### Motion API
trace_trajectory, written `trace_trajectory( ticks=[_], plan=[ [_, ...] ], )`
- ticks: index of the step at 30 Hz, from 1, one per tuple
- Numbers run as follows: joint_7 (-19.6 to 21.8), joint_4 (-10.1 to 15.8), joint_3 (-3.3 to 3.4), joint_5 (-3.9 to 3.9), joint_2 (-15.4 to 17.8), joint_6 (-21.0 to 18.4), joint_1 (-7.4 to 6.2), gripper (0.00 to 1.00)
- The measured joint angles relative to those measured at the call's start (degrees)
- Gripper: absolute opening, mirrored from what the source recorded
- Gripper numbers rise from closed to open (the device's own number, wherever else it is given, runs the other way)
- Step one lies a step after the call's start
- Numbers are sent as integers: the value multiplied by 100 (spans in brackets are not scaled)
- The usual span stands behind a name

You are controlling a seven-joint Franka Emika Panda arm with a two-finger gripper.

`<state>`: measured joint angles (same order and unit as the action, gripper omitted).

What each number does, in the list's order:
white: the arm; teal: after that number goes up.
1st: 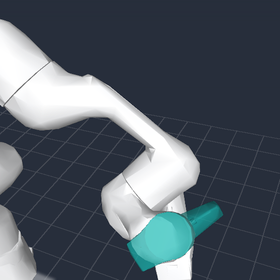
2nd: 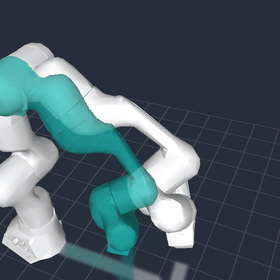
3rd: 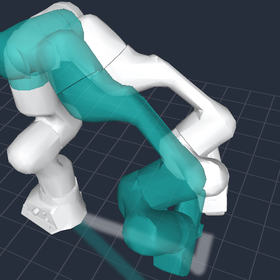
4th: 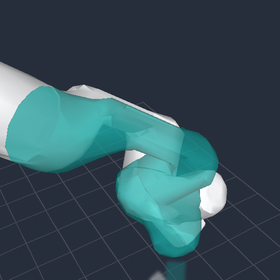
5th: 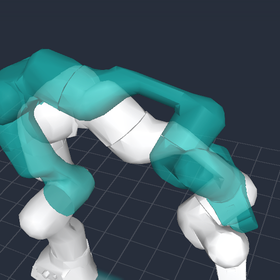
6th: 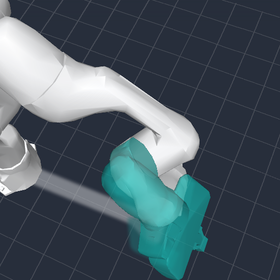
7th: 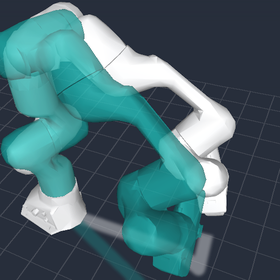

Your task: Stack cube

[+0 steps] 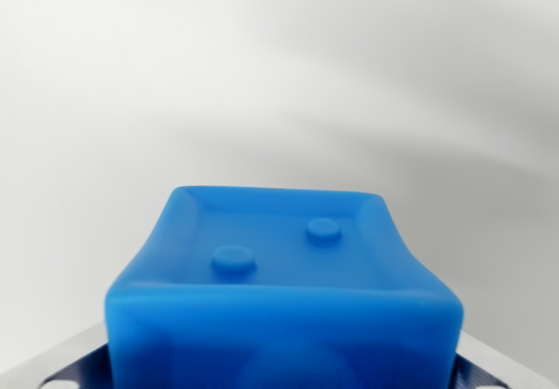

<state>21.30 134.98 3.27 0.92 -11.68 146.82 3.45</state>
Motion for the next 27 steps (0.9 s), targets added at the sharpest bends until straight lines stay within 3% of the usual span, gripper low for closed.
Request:
trace_trajectory(
  ticks=[27],
  plan=[
    [1610, -793, -3, 39, -516, -282, -407, 0]
  ],
)
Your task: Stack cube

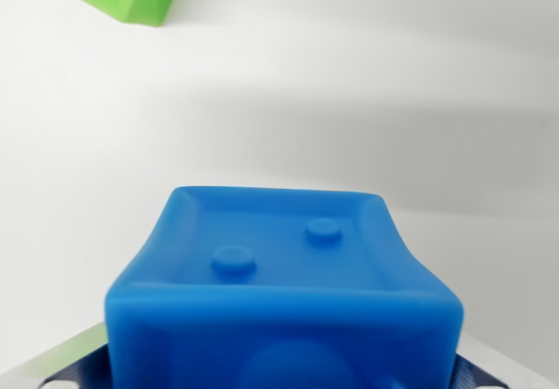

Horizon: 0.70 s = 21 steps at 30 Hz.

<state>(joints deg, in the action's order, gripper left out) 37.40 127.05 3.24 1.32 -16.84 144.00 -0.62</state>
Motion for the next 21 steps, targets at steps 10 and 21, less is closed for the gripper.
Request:
trace_trajectory(
  ticks=[10, 21],
  plan=[
    [582, -318, 0, 16, -204, -111, -139, 0],
    [1186, -674, 0, 28, -423, -245, -272, 0]
  ],
)
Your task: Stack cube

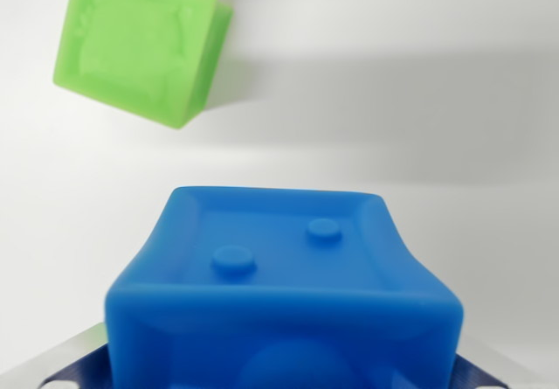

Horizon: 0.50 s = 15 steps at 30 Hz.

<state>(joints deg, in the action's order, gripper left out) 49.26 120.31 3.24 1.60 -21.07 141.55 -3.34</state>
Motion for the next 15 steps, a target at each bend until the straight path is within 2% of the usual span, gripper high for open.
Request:
trace_trajectory(
  ticks=[15],
  plan=[
    [838, -525, 0, 15, -323, -208, -175, 0]
  ],
)
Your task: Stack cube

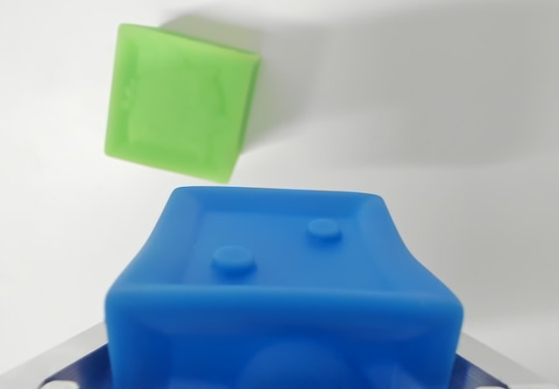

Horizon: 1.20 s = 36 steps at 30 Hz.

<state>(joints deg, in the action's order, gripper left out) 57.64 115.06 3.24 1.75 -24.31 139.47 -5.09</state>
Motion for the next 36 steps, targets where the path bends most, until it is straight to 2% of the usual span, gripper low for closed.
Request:
trace_trajectory(
  ticks=[29, 36],
  plan=[
    [1470, -1043, 0, 33, -624, -419, -274, 0],
    [1522, -1087, 0, 43, -825, -301, -285, 0]
  ],
)
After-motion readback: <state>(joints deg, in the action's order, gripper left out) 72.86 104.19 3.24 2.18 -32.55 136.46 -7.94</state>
